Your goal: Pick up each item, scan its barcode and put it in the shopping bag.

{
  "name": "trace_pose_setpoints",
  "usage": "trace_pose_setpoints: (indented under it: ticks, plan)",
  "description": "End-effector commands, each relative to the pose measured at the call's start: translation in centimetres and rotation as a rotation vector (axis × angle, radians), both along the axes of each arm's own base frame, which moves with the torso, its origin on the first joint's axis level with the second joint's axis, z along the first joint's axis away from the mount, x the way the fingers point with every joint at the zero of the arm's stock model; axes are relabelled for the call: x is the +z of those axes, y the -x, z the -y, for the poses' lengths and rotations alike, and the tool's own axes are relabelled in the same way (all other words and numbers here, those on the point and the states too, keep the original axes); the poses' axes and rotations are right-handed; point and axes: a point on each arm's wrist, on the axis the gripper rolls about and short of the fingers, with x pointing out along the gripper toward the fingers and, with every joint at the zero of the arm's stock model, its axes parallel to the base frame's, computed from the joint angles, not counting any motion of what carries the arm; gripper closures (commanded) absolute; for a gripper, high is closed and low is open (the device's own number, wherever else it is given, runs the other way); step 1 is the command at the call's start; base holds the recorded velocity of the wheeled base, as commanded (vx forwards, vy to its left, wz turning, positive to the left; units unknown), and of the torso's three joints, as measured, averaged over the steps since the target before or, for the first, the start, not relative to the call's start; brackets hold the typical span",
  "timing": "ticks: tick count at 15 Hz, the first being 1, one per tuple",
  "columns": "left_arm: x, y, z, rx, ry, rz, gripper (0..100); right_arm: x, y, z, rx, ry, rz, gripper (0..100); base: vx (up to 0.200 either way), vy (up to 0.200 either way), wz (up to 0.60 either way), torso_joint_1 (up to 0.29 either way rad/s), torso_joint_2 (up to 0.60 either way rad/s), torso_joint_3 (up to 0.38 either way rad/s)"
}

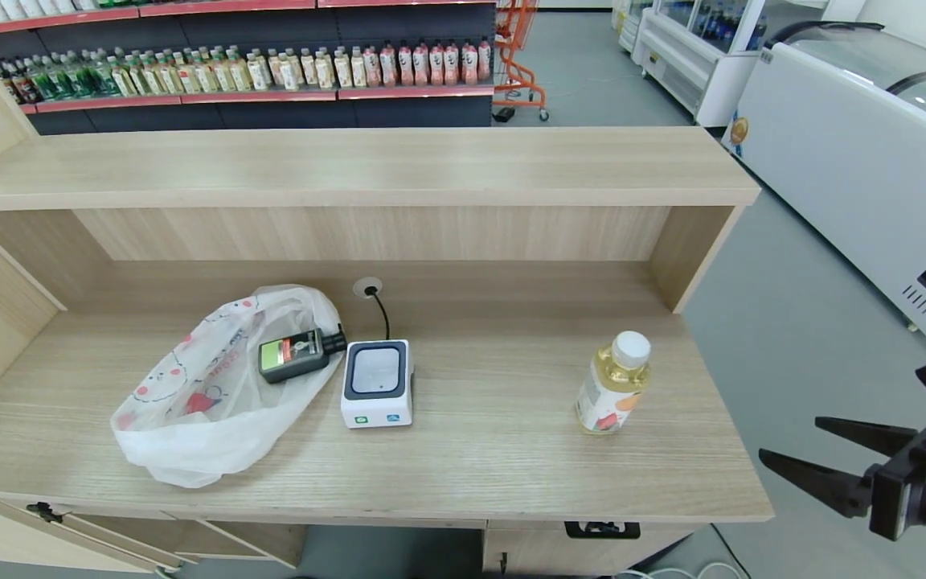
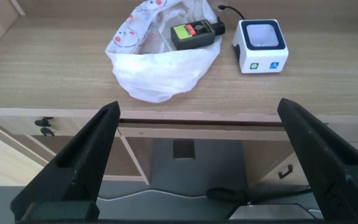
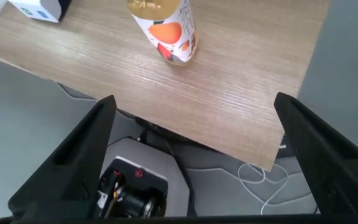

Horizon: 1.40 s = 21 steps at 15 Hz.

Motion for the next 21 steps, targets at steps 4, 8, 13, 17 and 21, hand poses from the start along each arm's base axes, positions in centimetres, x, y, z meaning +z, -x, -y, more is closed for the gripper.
trace_pose_setpoints:
  ticks: [4,8,13,17,21]
  plan:
    - [0.0,0.0,0.0,0.0,0.0,0.001,0,-5.1,-5.2,-1.8,0.055,0.01,-0.022,0,0.0,0.0,0.0,0.0,0.0,0.0]
    - [0.0,0.0,0.0,0.0,0.0,0.001,0,-6.1,-6.6,-2.9,0.08,-0.023,0.0,0,0.0,0.0,0.0,0.0,0.0,0.0]
    - [0.0,0.0,0.0,0.0,0.0,0.001,0,-7.2,-9.1,-5.5,0.089,-0.024,0.049,0,0.0,0.0,0.0,0.0,0.0,0.0]
    - [0.0,0.0,0.0,0.0,0.0,0.001,0,-7.6,-11.0,-7.0,0.086,-0.02,0.092,0,0.0,0.0,0.0,0.0,0.0,0.0]
    - [0.0,0.0,0.0,0.0,0.0,0.001,0,-7.6,-12.6,-8.6,0.126,-0.029,0.129,0,0.0,0.0,0.0,0.0,0.0,0.0]
